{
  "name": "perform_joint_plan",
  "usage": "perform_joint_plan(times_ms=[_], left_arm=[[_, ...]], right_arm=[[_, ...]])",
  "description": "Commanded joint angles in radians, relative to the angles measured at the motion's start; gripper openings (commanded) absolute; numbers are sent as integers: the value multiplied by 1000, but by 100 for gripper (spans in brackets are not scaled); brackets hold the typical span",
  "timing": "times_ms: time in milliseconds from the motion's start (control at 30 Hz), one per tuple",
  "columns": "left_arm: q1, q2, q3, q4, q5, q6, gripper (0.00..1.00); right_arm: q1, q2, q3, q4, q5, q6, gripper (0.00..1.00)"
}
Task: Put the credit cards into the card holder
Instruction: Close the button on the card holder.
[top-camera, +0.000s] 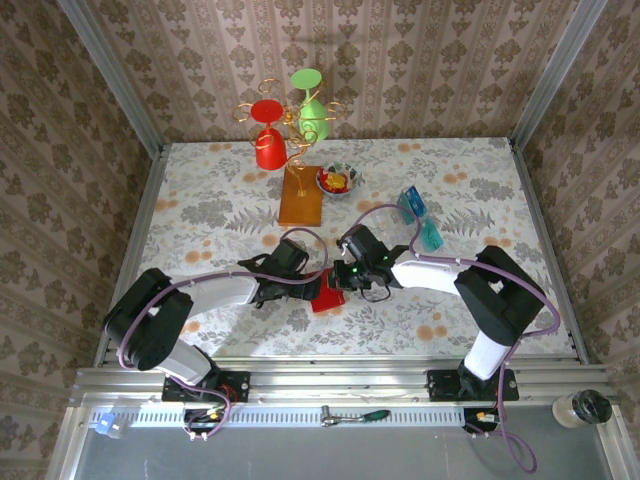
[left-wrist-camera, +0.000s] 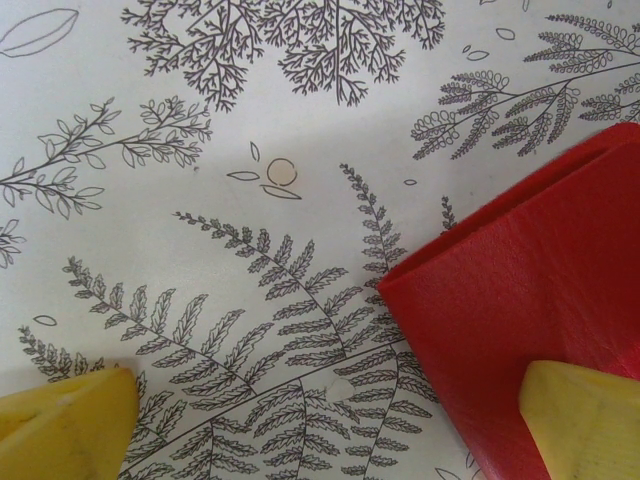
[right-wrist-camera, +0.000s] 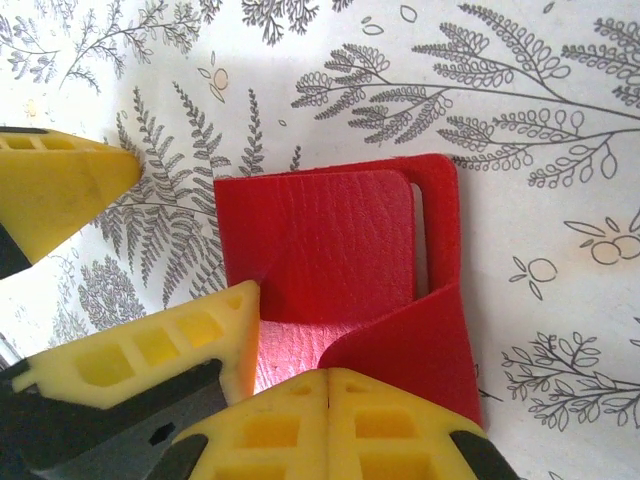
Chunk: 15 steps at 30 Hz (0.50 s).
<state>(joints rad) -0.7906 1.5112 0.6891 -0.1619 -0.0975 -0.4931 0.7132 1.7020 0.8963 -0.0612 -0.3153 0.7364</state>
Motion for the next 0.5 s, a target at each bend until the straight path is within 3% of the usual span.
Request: perform_joint_plan(times_ms=[0,467], left_arm=[[-10,49,-22,14,13,-1,100],[-12,49,-20,13,12,-2,100]], right_arm=[[-3,9,34,-17,-5,-2,0],[-3,61,10,29,-21,16,0]])
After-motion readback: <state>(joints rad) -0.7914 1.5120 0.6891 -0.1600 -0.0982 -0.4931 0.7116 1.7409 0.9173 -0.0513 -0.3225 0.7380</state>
